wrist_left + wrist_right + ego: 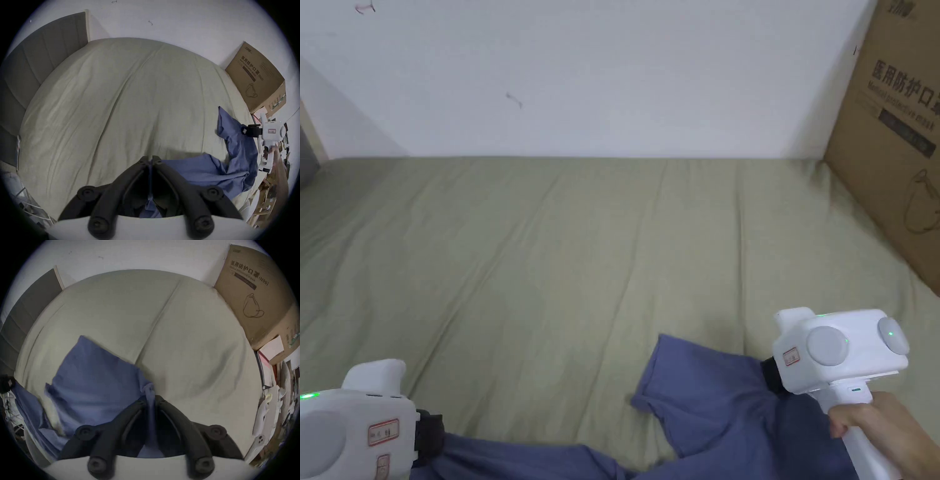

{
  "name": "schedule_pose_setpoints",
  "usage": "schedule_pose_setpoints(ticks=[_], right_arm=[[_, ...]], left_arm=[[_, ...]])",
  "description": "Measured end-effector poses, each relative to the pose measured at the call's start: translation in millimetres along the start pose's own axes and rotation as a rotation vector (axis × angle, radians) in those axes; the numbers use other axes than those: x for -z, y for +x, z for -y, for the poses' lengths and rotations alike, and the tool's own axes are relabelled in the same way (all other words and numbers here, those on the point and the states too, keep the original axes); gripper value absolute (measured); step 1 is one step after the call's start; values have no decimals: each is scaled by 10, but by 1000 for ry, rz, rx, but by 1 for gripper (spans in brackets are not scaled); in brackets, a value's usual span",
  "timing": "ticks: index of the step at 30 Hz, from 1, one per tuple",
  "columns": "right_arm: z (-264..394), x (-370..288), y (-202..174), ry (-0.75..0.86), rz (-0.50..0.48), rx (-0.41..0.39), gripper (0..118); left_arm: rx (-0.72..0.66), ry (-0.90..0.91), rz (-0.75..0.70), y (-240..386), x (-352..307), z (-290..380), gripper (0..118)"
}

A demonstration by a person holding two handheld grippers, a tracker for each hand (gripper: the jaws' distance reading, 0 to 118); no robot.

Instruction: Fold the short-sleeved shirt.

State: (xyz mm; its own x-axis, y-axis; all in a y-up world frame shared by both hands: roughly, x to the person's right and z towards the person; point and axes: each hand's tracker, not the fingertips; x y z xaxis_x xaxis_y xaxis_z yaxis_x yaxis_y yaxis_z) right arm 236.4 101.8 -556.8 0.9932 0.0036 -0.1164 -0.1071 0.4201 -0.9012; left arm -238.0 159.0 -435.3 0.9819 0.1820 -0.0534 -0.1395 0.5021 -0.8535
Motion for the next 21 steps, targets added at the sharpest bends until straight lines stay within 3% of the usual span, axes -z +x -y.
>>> schedule_pose_setpoints(ticks=[2, 7, 10, 17, 21], right_arm=[[-43, -319, 55, 89, -30, 44, 8], [-83, -1281, 179, 252, 11, 70, 8], [-95, -1887, 306, 341, 29, 144, 8], [-133, -3067, 545, 573, -33, 283, 8], [-384, -3505, 562, 624, -58, 306, 8]], left_arm=[[-1, 28, -8, -7, -176, -29, 2], [20, 152, -74, 17, -720, -177, 2], [47, 240, -87, 63, -1140, -310, 2], [117, 443, -138, 241, -2074, -680, 2], [112, 516, -157, 320, -2402, -1081, 2]])
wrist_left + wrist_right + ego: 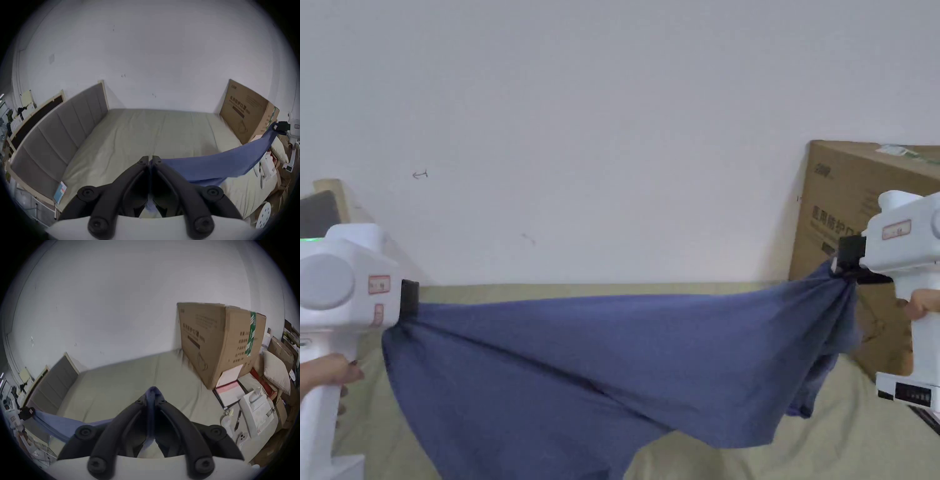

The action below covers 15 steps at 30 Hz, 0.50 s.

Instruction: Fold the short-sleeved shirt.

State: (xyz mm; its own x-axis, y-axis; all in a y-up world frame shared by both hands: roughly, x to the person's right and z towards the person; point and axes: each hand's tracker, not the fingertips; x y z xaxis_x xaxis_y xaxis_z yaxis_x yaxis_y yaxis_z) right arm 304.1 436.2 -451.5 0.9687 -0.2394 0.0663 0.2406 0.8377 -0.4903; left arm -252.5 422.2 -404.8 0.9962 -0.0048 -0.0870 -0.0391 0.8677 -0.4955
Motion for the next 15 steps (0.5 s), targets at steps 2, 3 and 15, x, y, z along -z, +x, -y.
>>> schedule_pose_setpoints(ticks=[2, 3, 15], right_arm=[[-210, -43, -99, 23, -6, -17, 8], [-320, -1, -123, 32, -2, -31, 8], [-1129, 522, -400, 39, -12, -54, 8]], left_arm=[[13, 25, -18, 5, 20, -274, 2], [7, 50, -22, -4, 32, -395, 2], [33, 144, -85, -9, 483, -1498, 2]])
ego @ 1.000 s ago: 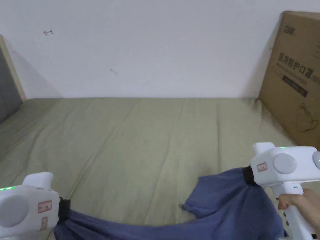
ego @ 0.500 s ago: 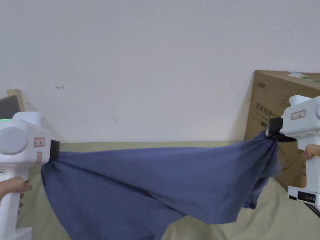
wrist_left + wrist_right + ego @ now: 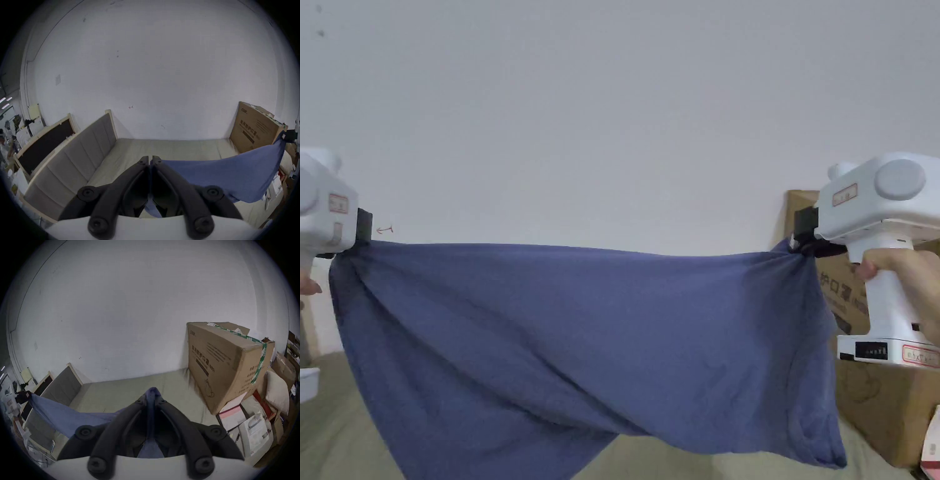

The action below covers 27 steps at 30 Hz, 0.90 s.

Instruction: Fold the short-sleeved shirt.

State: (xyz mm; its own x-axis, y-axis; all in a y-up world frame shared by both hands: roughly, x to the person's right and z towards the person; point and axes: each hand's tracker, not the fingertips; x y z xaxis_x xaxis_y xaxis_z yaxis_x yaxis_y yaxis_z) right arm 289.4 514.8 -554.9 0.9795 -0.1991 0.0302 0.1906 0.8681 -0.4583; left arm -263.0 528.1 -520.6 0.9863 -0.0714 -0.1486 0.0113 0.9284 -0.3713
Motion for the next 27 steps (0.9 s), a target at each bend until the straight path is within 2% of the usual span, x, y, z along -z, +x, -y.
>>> schedule_pose_setpoints(ticks=[7, 10, 12, 16, 21, 23, 27], right_arm=[[-368, 502, -310, 7, 13, -62, 8], [-167, 708, -300, 4, 15, -77, 8], [119, 886, -240, -61, 17, -76, 8], [1113, 1200, -59, -215, 39, -97, 8], [2635, 1374, 274, -467, 61, 11, 8], [3274, 1282, 423, -574, 57, 77, 8], [4122, 844, 550, -664, 71, 62, 8]], left_arm=[[-76, 65, -36, -74, 520, -154, 2], [-97, 35, -4, -144, 633, 161, 2], [-91, -7, 3, -145, 651, 506, 2], [-29, -129, 25, -126, 585, 1470, 2], [-40, -357, 41, -179, 479, 2826, 2], [-56, -480, 35, -218, 394, 3433, 2], [-40, -640, 39, -303, 106, 4257, 2]])
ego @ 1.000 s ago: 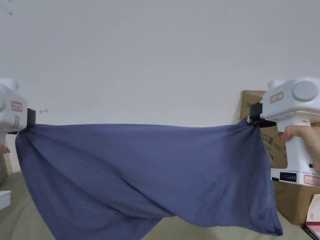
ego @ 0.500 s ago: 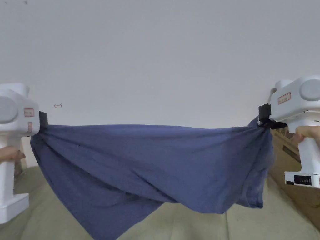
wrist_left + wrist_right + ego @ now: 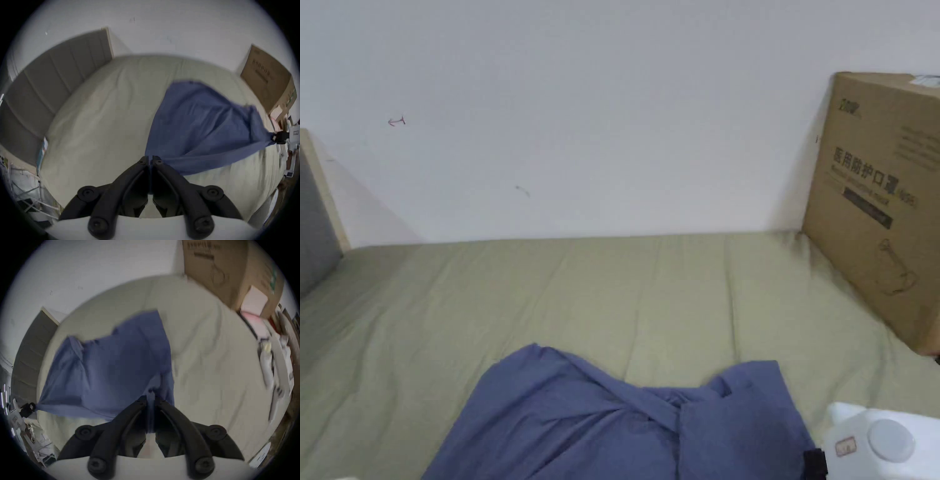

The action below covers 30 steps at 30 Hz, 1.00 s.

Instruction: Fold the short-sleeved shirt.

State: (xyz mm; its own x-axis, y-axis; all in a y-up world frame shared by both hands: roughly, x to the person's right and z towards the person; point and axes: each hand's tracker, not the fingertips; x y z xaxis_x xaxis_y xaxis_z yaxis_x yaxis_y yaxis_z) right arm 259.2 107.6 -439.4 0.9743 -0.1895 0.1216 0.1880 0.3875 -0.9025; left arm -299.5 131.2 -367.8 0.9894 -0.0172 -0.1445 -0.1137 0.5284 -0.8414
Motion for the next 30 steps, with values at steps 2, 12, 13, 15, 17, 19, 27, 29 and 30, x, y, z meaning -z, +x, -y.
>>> schedule_pose_setpoints(ticks=[2, 12, 13, 15, 17, 19, 27, 29, 30], right_arm=[[232, 21, 160, -15, 15, 22, 8], [1099, -426, 429, 77, -30, 103, 8], [1215, -471, 378, 80, -16, 70, 8], [1354, -514, 378, 104, -3, 42, 8], [1470, -555, 364, 114, 8, 52, 15], [1568, -627, 352, 138, 65, 59, 55], [2145, -1220, 46, 328, 40, 9, 67], [2376, -1180, -93, 319, 124, -18, 2], [2446, -1120, -124, 304, 127, -3, 1]], left_arm=[[-36, -5, -1, -65, -66, 276, 2], [-79, 3, 44, -184, -518, 1039, 2], [-74, 16, 50, -189, -555, 1083, 2], [-56, 16, 62, -206, -577, 1125, 3], [-52, 27, 55, -184, -632, 1178, 30], [-44, 50, 53, -187, -690, 1216, 92], [-79, 172, 252, -201, -1220, 1394, 25], [-75, 165, 241, -184, -1224, 1498, 1], [-62, 165, 248, -171, -1215, 1545, 0]])
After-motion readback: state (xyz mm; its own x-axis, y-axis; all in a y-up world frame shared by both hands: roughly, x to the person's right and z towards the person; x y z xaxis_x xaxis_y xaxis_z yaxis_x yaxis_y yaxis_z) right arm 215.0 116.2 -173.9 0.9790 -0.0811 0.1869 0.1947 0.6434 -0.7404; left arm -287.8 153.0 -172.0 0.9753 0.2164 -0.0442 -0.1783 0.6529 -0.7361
